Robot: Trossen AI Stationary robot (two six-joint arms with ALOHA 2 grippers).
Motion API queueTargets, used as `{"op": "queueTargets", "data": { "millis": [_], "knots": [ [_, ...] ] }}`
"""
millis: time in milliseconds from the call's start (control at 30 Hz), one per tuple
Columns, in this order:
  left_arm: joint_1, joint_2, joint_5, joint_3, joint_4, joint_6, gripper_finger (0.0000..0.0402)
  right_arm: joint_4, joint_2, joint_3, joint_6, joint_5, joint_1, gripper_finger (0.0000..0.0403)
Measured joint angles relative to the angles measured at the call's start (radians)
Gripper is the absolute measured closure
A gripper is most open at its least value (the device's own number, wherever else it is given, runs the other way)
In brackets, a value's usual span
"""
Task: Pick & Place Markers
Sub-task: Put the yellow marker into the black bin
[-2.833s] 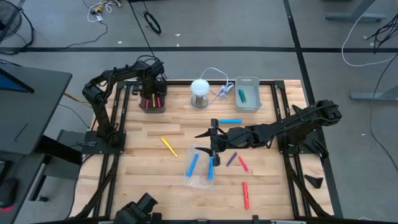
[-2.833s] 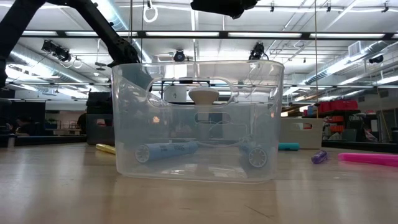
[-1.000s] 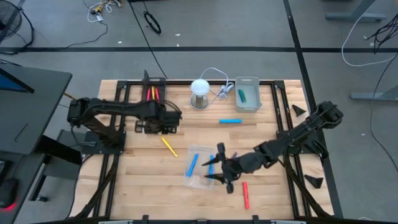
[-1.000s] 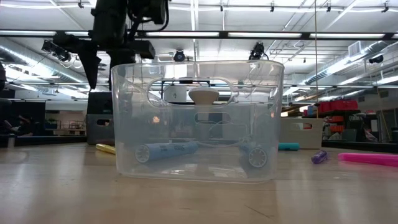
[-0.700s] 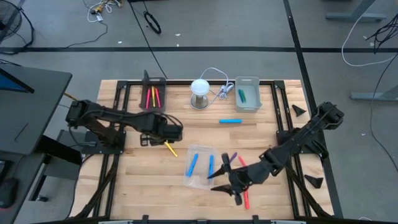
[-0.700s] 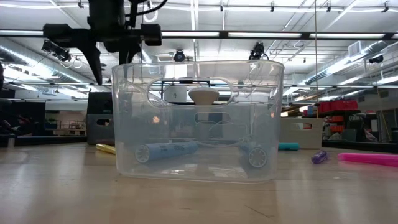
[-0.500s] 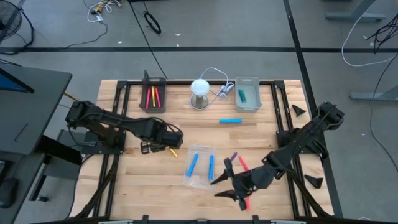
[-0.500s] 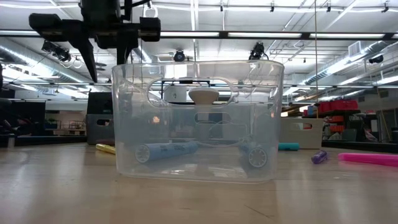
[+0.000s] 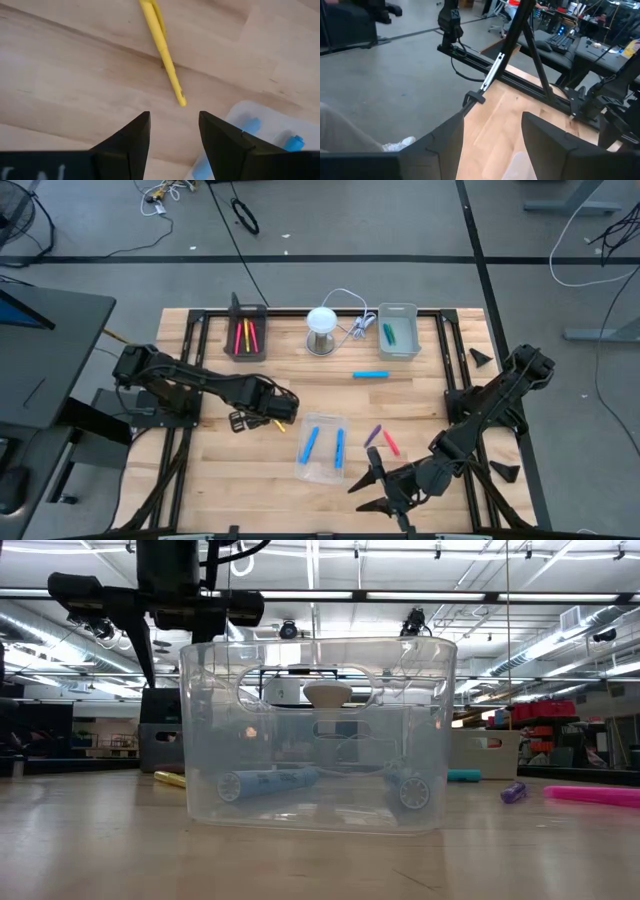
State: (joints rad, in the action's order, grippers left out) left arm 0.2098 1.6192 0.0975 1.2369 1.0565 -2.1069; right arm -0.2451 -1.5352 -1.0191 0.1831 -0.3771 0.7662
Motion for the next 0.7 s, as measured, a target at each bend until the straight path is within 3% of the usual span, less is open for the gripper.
{"op": "queueTargets", "data": {
  "millis": [700],
  "knots": [
    [-0.112,0.199,-0.008,0.0,-0.017,0.137,0.0225,0.032,0.0,0.0,-0.018,0.0,0.0,0.0199]
  ]
}}
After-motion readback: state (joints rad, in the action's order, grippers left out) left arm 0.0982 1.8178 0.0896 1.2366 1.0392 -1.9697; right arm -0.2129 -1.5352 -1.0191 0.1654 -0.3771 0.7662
